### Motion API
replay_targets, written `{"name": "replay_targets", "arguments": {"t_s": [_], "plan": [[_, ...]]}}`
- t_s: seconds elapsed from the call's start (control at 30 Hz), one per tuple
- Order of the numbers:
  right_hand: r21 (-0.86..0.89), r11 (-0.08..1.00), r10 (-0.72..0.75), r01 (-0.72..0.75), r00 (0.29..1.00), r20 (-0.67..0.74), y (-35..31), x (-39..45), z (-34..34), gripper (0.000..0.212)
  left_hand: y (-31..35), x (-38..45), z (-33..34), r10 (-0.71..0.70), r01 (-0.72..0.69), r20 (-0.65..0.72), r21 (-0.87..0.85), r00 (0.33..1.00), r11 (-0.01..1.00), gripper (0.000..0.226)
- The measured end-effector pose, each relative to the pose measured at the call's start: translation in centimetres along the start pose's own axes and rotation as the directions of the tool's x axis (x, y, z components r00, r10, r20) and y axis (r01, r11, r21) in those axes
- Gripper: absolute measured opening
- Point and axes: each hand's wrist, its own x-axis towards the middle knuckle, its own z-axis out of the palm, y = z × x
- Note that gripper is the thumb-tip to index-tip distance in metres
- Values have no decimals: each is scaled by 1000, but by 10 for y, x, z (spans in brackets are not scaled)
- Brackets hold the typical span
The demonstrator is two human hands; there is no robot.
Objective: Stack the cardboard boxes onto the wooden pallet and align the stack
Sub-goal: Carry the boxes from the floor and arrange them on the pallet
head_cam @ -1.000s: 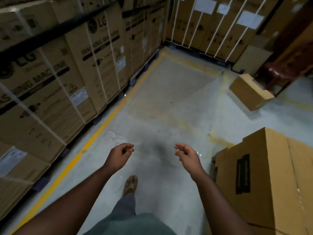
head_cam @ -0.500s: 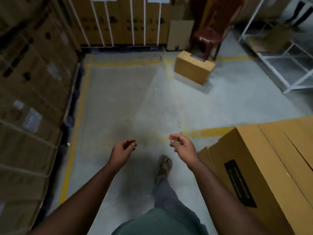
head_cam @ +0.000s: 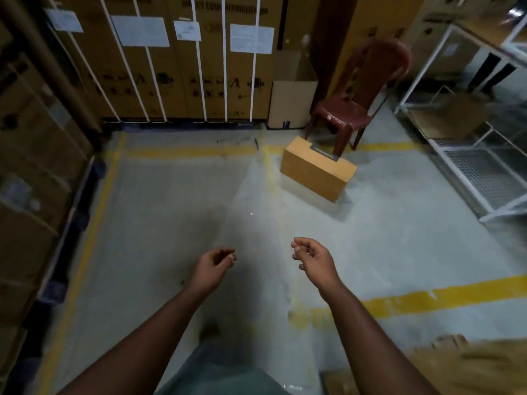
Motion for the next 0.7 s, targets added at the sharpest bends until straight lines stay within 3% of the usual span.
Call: {"name": "replay_targets", "arguments": {"t_s": [0.17, 0.3, 0.4, 0.7], "plan": [[-32, 998, 45, -45, 999, -19, -35, 146, 0, 20, 30, 170, 20, 1, -2, -15, -34, 1000, 999, 20], [2, 994, 110, -111, 991, -76, -65, 252, -8, 21, 66, 302, 42, 10, -10, 72, -3, 997, 1000, 16], [6, 991, 133, -133, 986, -98, -94, 319, -23, 22, 110, 378, 59, 52, -64, 151, 71, 987, 995, 17], [-14, 989, 143, -146, 981, -133, -144, 536, -113, 18, 212, 582, 152, 13, -14, 143, 5, 990, 1000, 17]]}}
